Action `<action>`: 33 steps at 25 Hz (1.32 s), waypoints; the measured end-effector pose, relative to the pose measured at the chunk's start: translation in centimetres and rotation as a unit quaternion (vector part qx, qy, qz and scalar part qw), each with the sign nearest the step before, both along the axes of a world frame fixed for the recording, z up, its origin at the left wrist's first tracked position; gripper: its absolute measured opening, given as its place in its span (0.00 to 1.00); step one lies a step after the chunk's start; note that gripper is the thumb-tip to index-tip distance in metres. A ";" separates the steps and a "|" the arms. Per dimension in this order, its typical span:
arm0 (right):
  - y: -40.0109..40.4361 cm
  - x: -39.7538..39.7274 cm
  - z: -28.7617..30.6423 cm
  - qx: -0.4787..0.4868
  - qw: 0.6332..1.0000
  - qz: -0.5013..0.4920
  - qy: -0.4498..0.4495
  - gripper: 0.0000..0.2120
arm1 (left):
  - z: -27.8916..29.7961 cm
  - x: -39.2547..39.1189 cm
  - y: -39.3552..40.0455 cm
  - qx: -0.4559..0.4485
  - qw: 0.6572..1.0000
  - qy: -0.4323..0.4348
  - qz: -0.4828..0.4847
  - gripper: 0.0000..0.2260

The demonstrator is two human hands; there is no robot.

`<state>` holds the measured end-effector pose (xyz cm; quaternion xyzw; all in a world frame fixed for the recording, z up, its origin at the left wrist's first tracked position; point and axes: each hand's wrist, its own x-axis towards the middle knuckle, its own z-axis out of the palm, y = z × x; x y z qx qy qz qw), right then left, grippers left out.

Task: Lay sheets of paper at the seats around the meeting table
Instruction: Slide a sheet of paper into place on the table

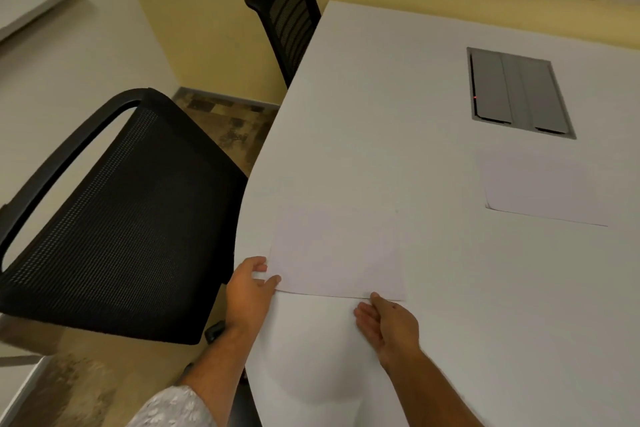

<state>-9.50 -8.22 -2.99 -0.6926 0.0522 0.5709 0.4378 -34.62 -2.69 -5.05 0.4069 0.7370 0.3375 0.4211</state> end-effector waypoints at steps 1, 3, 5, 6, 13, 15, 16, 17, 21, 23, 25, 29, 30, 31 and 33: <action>-0.4 0.1 -0.1 -0.020 0.994 0.042 -0.099 0.09 | 0.0 -0.3 0.1 0.004 1.000 0.015 -0.020 0.19; -1.4 0.4 -0.3 -0.034 0.923 0.157 -0.350 0.10 | 0.1 -0.7 0.1 0.007 0.996 0.067 -0.063 0.21; -2.1 0.7 -0.2 0.017 0.813 0.277 -0.512 0.15 | 0.1 -0.8 -0.4 0.023 0.981 0.159 -0.111 0.24; -2.2 0.9 -0.3 0.026 0.765 0.349 -0.541 0.20 | 0.2 -0.8 -0.7 0.032 0.966 0.214 -0.140 0.24; -1.8 1.9 -1.1 -0.026 0.603 0.555 -0.572 0.31 | -0.5 -0.5 -2.2 0.060 0.893 0.362 -0.260 0.22; -1.6 2.0 -1.1 -0.032 0.598 0.562 -0.571 0.31 | -0.5 -0.3 -2.3 0.048 0.891 0.366 -0.265 0.23; -1.6 2.0 -1.0 -0.036 0.600 0.563 -0.567 0.31 | -0.5 -0.2 -2.3 0.043 0.891 0.364 -0.267 0.24; -1.5 1.9 -0.9 -0.038 0.600 0.565 -0.565 0.31 | -0.4 -0.2 -2.3 0.039 0.893 0.359 -0.268 0.24; -1.6 2.1 0.4 -0.030 0.615 0.569 -0.545 0.34 | 0.2 -0.6 -2.3 0.032 0.911 0.303 -0.278 0.27; -1.8 2.3 1.3 -0.013 0.630 0.558 -0.540 0.36 | 1.1 -0.6 -2.4 0.045 0.921 0.268 -0.278 0.29; -2.6 2.5 2.5 -0.002 0.641 0.545 -0.540 0.37 | 2.4 0.0 -2.8 0.061 0.924 0.247 -0.286 0.29; -5.0 2.7 5.0 0.011 0.662 0.508 -0.551 0.40 | 5.2 2.7 -4.3 0.083 0.922 0.214 -0.311 0.29; -5.8 2.8 5.9 0.017 0.665 0.497 -0.557 0.40 | 5.8 3.5 -4.7 0.090 0.922 0.208 -0.314 0.29; -6.6 3.0 6.7 0.022 0.665 0.490 -0.563 0.40 | 6.3 4.3 -5.1 0.097 0.922 0.200 -0.317 0.30; -8.5 3.6 8.2 0.024 0.678 0.472 -0.564 0.40 | 7.2 6.1 -6.3 0.102 0.916 0.188 -0.341 0.30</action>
